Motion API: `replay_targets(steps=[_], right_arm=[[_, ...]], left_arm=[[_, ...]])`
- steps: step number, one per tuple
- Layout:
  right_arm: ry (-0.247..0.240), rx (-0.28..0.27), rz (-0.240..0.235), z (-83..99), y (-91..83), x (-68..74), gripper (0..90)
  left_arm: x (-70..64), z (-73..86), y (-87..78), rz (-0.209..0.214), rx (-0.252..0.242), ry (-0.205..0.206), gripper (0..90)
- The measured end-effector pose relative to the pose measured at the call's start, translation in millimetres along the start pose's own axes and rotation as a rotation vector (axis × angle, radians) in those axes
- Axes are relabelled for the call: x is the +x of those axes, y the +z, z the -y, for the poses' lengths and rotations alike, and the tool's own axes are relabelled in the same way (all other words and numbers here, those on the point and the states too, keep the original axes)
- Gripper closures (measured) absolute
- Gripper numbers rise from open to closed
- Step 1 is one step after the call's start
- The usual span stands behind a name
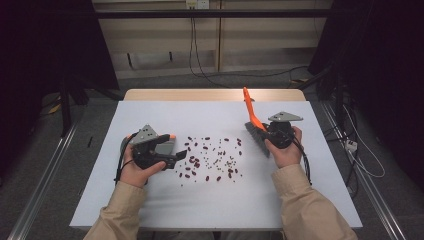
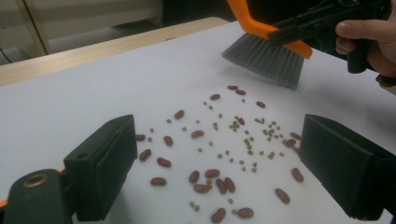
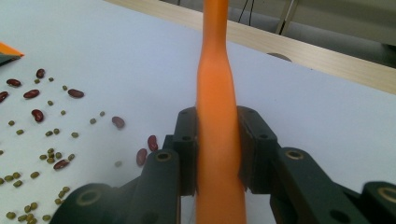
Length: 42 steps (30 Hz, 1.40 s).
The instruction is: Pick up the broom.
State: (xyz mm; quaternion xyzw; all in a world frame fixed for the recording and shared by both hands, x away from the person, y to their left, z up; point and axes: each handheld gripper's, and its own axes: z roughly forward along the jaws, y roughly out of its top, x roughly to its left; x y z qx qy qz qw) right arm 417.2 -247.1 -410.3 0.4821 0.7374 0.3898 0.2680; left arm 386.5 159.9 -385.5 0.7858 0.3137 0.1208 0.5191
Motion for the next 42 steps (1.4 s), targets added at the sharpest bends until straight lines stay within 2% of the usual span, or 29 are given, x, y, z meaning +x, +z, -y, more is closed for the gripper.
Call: replay_targets(steps=[4,8,12,17,18,19,23,28,30,33,35,36,39,42], right_arm=[[-0.006,0.014,-0.009,0.9,4.5,3.1,71.3],[-0.014,0.04,-0.017,2.1,9.0,7.0,71.0],[0.023,0.047,-0.051,0.9,9.8,6.3,70.3],[0.018,0.092,-0.038,-0.1,9.9,7.5,65.2],[0.012,0.101,-0.048,0.6,10.9,7.8,63.4],[0.014,0.13,-0.046,1.6,11.4,8.0,63.3],[0.031,0.141,-0.042,0.7,9.6,7.0,63.9],[0.042,0.189,-0.032,2.1,16.2,7.4,66.9],[0.044,0.188,-0.024,5.0,20.0,8.0,70.2],[0.026,0.172,-0.008,6.3,23.2,10.9,70.7],[0.031,0.177,0.004,5.3,23.4,13.5,71.0],[0.047,0.175,-0.008,4.9,23.6,14.2,71.1],[0.023,0.144,-0.008,4.6,24.6,18.0,71.4],[0.045,0.097,-0.029,4.1,25.8,18.4,71.4]], left_arm=[[5.3,6.0,-7.5,-0.012,0.016,0.012,11.6],[8.9,13.4,-14.3,-0.023,0.016,0.003,11.5],[13.1,18.2,-20.4,-0.042,0.01,-0.008,11.3],[15.2,21.7,-27.1,-0.056,-0.001,-0.014,11.3],[15.5,22.8,-28.3,-0.057,-0.001,-0.016,11.3],[15.9,23.6,-29.3,-0.057,0.004,-0.014,11.3],[16.5,27.0,-30.1,-0.058,0.012,-0.011,11.2],[16.6,28.9,-31.5,-0.058,0.011,-0.006,11.0],[17.2,29.9,-33.7,-0.063,0.01,-0.009,10.9],[19.3,31.7,-37.4,-0.071,0.011,-0.008,10.8],[21.4,33.2,-40.1,-0.079,0.011,-0.009,10.8],[22.7,34.3,-41.4,-0.084,0.009,-0.01,10.7],[25.2,36.9,-43.4,-0.094,0.011,-0.013,10.6],[26.0,37.9,-44.8,-0.094,0.01,-0.016,10.4]])
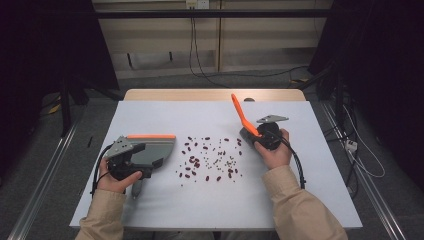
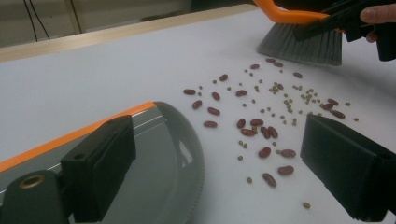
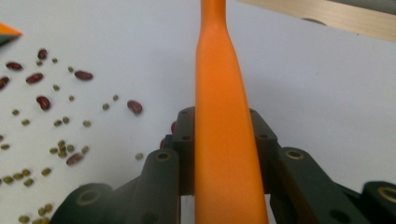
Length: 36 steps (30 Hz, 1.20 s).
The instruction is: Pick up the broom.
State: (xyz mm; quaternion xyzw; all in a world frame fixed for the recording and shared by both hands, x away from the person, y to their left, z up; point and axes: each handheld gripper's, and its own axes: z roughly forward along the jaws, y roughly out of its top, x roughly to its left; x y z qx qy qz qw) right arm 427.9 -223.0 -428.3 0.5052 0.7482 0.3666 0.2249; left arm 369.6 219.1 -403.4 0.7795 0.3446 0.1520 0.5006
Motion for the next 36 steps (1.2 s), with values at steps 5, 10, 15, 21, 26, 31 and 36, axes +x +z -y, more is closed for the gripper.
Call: replay_targets(steps=[5,10,15,21,26,31,36], right_arm=[[-0.035,-0.109,0.033,-5.6,4.5,-1.0,71.4],[-0.108,-0.065,0.06,-2.9,20.3,5.7,71.5],[-0.167,-0.042,0.041,-0.8,22.8,20.8,71.5],[-0.183,-0.045,0.018,2.5,19.5,30.3,71.4],[-0.197,-0.047,0.005,4.8,17.9,45.7,71.3],[-0.221,-0.056,-0.009,7.4,17.1,57.2,71.2],[-0.237,-0.056,-0.039,8.7,14.9,66.9,71.2]], left_arm=[[1.4,0.7,-0.8,0.002,-0.006,-0.008,10.3],[2.3,1.6,-0.4,0.002,-0.001,-0.009,10.1],[3.2,2.1,-0.2,0.0,0.002,-0.007,10.0],[2.6,1.8,-0.5,0.0,-0.004,-0.009,9.9],[2.6,1.7,-0.8,0.0,-0.005,-0.008,9.6],[1.9,1.8,-0.3,0.001,-0.003,-0.005,9.5],[2.1,1.5,-0.9,0.003,-0.004,-0.002,9.5]])
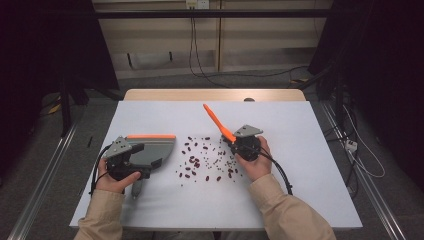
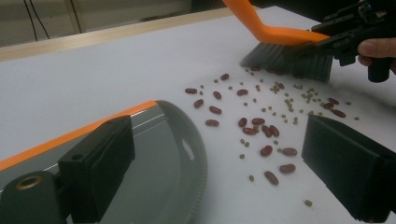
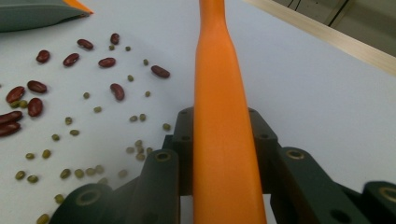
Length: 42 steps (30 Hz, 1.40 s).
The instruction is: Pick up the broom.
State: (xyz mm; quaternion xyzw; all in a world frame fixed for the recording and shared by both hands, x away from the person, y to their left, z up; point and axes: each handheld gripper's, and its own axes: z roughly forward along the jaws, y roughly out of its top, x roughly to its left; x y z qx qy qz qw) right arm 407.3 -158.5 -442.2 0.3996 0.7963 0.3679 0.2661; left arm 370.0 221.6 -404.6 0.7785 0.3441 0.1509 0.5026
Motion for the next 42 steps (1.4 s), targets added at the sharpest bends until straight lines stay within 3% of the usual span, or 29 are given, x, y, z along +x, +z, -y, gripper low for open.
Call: replay_targets(steps=[15,27,33,42], right_arm=[[-0.031,-0.009,-0.056,0.8,-7.4,25.6,70.9],[-0.026,-0.034,-0.108,3.7,-15.2,36.1,71.0],[0.02,-0.065,-0.12,2.2,-16.7,27.2,71.3],[0.073,-0.129,-0.152,-9.5,-15.0,2.0,71.4]], left_arm=[[-0.7,-0.9,-0.9,-0.004,-0.002,0.005,9.5],[-1.8,-0.5,-1.5,-0.002,0.0,0.003,8.7],[-2.3,4.1,-1.9,0.009,0.008,-0.005,6.9],[-2.4,12.7,-2.5,0.018,0.019,-0.009,6.2]])
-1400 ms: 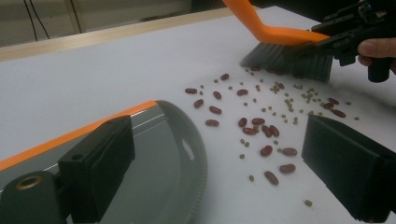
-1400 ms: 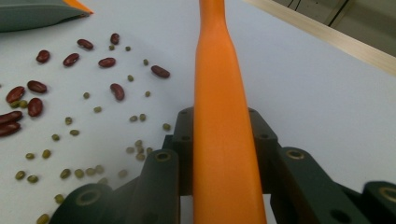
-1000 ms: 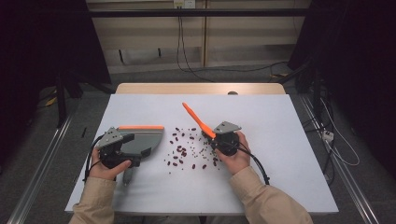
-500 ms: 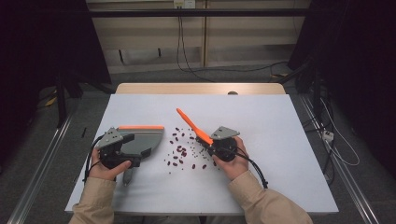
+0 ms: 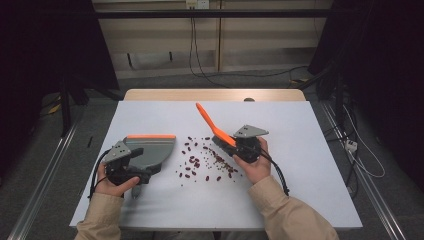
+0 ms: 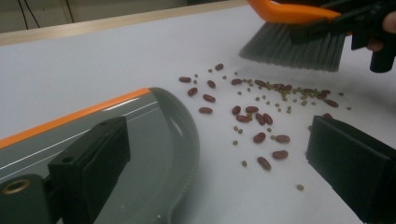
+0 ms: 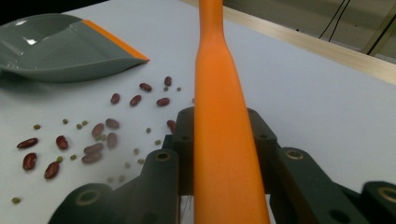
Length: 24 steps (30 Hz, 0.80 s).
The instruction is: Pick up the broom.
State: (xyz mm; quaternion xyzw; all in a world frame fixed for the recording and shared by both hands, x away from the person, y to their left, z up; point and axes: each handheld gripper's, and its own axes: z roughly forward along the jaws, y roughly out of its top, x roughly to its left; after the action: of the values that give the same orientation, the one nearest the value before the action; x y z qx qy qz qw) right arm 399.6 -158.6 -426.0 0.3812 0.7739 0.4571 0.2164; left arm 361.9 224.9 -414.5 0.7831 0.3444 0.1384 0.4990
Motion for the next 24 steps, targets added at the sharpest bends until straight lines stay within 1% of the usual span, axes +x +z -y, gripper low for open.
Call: replay_targets(steps=[1,2,3,5,6,9,11,14,16,18,19,20,22,24], right_arm=[[0.004,-0.004,-0.001,-0.9,1.7,-3.4,71.4],[0.011,-0.007,-0.01,-1.6,3.6,-7.0,71.4],[0.015,-0.005,-0.009,-2.2,5.7,-10.6,71.4],[-0.002,0.004,0.016,-2.4,9.4,-17.9,71.4],[0.003,0.009,0.025,-1.4,10.6,-22.3,71.3],[0.039,0.031,0.05,4.2,11.0,-35.6,71.3],[0.062,0.048,0.05,7.5,9.7,-41.9,71.2],[0.066,0.076,0.05,10.2,7.9,-43.9,71.1],[0.072,0.093,0.04,10.7,7.4,-44.2,70.9],[0.073,0.111,0.047,9.8,6.1,-43.9,70.4],[0.084,0.119,0.052,9.3,5.4,-44.0,70.1],[0.093,0.127,0.046,8.7,5.0,-44.6,69.8],[0.115,0.131,0.048,6.2,3.6,-45.4,69.5],[0.104,0.133,0.043,2.0,2.8,-45.8,67.6]], left_arm=[[-0.4,0.5,0.1,0.0,-0.004,-0.007,6.2],[-0.4,0.7,-0.1,-0.002,-0.004,-0.007,6.2],[-0.1,0.8,-0.6,-0.002,-0.002,-0.004,6.2],[0.2,1.0,-1.2,-0.003,-0.002,-0.005,6.2],[0.3,1.3,-1.3,-0.003,-0.005,-0.008,6.2],[1.5,2.3,-1.5,-0.004,0.0,-0.007,6.2],[1.6,2.9,-0.9,-0.003,0.001,-0.011,6.3],[1.5,2.8,-0.6,-0.003,0.007,-0.005,6.3],[1.0,2.6,-0.5,-0.002,0.005,-0.005,6.3],[0.7,2.5,-0.5,-0.002,0.005,-0.006,6.4],[0.6,2.7,-0.4,-0.001,0.003,-0.007,6.4],[0.5,2.7,-0.4,-0.001,0.004,-0.007,6.4],[0.2,2.8,-0.3,0.0,0.002,-0.01,6.4],[-0.2,2.9,0.3,0.003,0.001,-0.012,6.4]])
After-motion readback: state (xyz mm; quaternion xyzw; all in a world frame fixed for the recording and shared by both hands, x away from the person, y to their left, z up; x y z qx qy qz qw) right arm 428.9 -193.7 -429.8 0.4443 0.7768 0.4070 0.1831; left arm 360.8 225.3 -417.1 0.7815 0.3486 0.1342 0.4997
